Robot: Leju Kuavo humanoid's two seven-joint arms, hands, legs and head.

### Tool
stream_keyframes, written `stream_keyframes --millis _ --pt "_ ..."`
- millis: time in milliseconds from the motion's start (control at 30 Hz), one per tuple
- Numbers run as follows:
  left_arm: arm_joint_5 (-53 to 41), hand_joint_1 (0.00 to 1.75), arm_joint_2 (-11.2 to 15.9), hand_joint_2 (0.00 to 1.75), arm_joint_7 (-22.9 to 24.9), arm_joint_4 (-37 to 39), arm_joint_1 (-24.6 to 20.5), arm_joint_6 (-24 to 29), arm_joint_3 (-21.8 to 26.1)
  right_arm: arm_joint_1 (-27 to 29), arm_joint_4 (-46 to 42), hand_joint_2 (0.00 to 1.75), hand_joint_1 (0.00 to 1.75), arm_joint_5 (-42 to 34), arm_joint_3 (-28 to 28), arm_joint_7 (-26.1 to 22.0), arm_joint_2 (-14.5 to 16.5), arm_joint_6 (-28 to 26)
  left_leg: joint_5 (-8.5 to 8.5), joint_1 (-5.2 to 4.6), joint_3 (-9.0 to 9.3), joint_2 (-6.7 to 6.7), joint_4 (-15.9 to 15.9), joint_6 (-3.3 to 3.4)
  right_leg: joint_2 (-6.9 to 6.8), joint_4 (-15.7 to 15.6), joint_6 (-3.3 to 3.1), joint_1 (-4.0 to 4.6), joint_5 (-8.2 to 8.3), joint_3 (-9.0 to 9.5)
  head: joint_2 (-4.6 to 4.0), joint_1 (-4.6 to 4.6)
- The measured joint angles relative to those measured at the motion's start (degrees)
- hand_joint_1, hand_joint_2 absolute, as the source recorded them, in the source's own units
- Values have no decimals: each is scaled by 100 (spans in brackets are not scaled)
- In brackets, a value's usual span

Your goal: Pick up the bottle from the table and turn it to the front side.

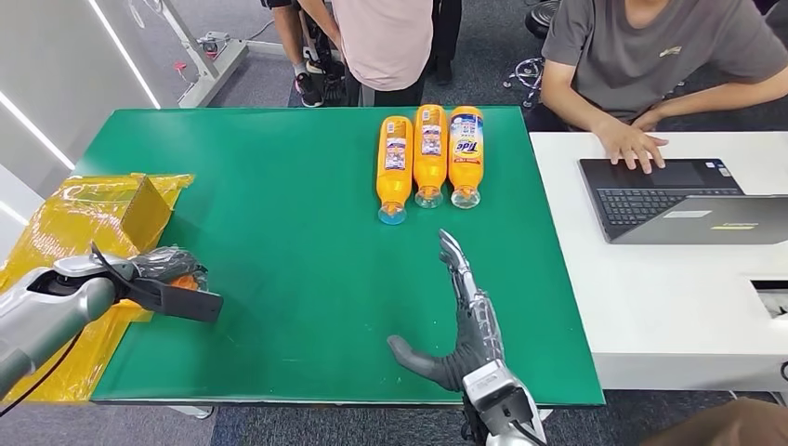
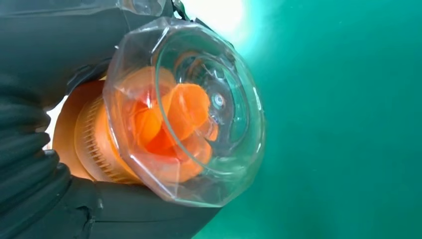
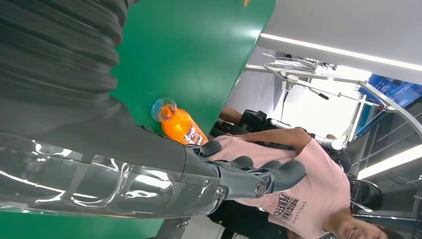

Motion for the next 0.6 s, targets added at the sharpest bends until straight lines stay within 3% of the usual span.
stream_keyframes --millis 333,367,467,500,600 --pt "-605 175 -374 175 -29 262 194 416 -57 -141 -21 175 0 26 0 132 3 150 5 -1 3 -20 0 -2 -23 0 0 0 0 8 0 1" --pt "-649 138 -422 175 -28 295 196 453 -57 -152 -22 175 0 31 0 145 5 172 6 -1 3 -23 0 -1 -26 1 0 0 0 10 0 0" --pt "-752 7 -571 175 14 400 204 657 -54 -179 -22 175 0 44 0 179 24 204 8 -1 4 -26 0 -2 -30 1 0 0 1 13 0 0" --pt "-787 0 -619 175 36 430 221 784 -45 -185 -22 175 0 52 0 184 32 212 8 -1 4 -26 0 -2 -30 1 0 0 1 13 0 0" --pt "-881 0 -757 175 130 480 310 1207 13 -206 -22 175 0 74 0 193 52 258 9 -1 4 -25 0 -1 -29 1 -1 0 2 13 0 1"
